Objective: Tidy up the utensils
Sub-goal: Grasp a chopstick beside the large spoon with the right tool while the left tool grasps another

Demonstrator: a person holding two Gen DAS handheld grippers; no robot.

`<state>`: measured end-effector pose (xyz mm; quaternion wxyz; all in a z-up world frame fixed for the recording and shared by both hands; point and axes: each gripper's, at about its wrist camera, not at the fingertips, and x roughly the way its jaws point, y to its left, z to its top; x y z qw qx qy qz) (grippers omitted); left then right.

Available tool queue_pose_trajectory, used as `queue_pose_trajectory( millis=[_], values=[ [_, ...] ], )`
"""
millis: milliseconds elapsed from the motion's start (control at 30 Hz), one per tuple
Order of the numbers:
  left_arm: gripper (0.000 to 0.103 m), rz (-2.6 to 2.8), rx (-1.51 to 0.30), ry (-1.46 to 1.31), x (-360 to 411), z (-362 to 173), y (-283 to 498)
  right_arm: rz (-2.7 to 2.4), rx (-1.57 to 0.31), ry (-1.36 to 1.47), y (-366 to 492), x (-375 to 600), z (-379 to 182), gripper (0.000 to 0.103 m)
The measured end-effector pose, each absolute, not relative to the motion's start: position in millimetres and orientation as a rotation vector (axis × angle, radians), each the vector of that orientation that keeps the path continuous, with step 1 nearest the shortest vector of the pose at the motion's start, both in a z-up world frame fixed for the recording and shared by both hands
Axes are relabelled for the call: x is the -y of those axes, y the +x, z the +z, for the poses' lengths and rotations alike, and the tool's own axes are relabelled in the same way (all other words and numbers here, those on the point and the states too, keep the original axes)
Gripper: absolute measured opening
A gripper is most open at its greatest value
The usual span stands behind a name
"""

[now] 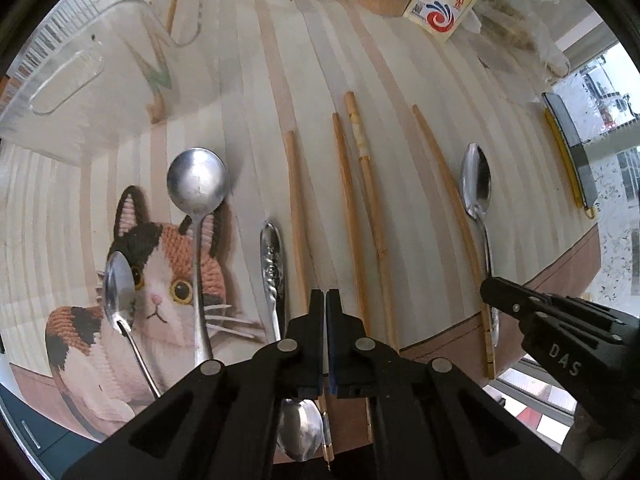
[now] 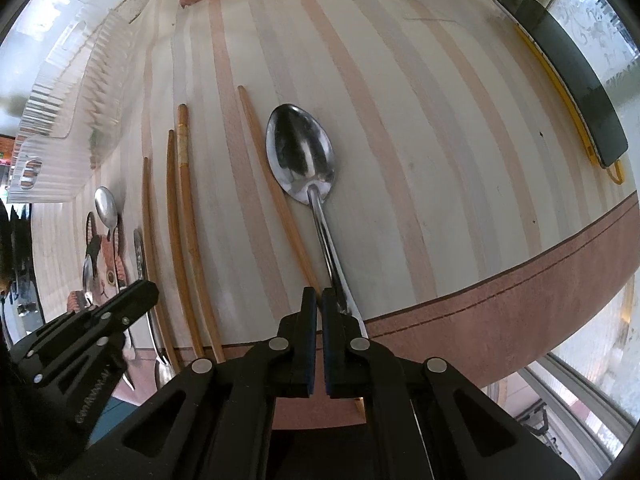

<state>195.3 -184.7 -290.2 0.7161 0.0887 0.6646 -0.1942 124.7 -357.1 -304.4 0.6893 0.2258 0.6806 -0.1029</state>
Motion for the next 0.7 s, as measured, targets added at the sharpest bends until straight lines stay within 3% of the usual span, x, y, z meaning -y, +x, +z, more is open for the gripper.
queue_pose_trajectory(
  millis=[100, 300, 467, 700],
  values=[
    [0.002, -0.41, -1.489, 0.177, 178.2, -295.5, 198.2, -0.228, -1.523, 0.507, 124.7, 356.8, -304.1, 0.002],
    [0.016, -0.425, -1.541, 0.081, 160.6, -305.3, 202.8, -0.221, -1.532, 0.522, 128.1, 357.2, -304.0, 0.003],
    [0.016, -0.432, -1.584, -0.031, 133.0, -307.6, 211.4, -0.224, -1.532, 0.554, 130.4, 360.0, -305.4, 0.002],
    [0.02, -0.421, -1.57, 0.082, 147.1, -302.5, 212.9, -0.22, -1.522, 0.592, 128.0, 369.8, -305.8, 0.003]
  ],
)
